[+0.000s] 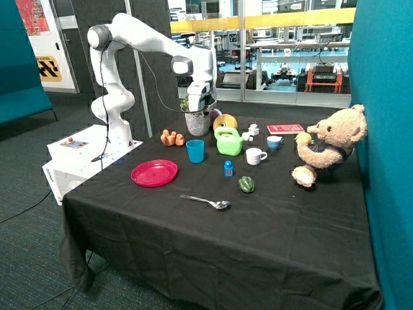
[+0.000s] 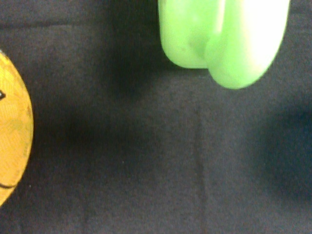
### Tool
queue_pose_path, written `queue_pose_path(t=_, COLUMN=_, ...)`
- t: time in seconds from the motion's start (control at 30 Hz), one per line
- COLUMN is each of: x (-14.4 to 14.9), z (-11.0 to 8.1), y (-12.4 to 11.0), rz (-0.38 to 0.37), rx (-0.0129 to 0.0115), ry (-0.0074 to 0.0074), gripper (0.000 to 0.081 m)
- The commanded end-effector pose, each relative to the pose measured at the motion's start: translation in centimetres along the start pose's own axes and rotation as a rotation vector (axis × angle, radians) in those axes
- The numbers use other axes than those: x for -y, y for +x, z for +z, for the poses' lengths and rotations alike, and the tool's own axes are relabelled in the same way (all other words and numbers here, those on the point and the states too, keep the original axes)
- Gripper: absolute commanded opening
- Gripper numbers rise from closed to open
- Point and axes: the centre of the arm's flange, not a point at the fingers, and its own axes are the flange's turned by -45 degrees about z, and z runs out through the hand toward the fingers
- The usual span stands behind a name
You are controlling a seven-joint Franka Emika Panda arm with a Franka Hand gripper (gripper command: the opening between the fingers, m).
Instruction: Water the pot plant and put the can on the plate
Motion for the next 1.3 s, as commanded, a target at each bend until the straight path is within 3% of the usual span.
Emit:
queue_pose_path(t=0.0, x=0.4, z=0.5, y=0.7, rz=-0.007, rx=-0.0006, ry=-0.003, gripper=0.0105)
queue_pose_path(t=0.47, x=-0.7, z=0.4, y=2.5, rz=-0.031, rx=-0.0006, ry=-0.003, gripper=0.0231)
queue_pose_path(t=1.13, x=-0.6, z=0.7, y=5.4, rz=-0.06, rx=-0.0005, ry=-0.003, gripper=0.0265)
queue_pose_path(t=1.27, x=-0.3, z=0.9, y=6.2, rz=-0.055, rx=-0.0005, ry=-0.003, gripper=0.0313)
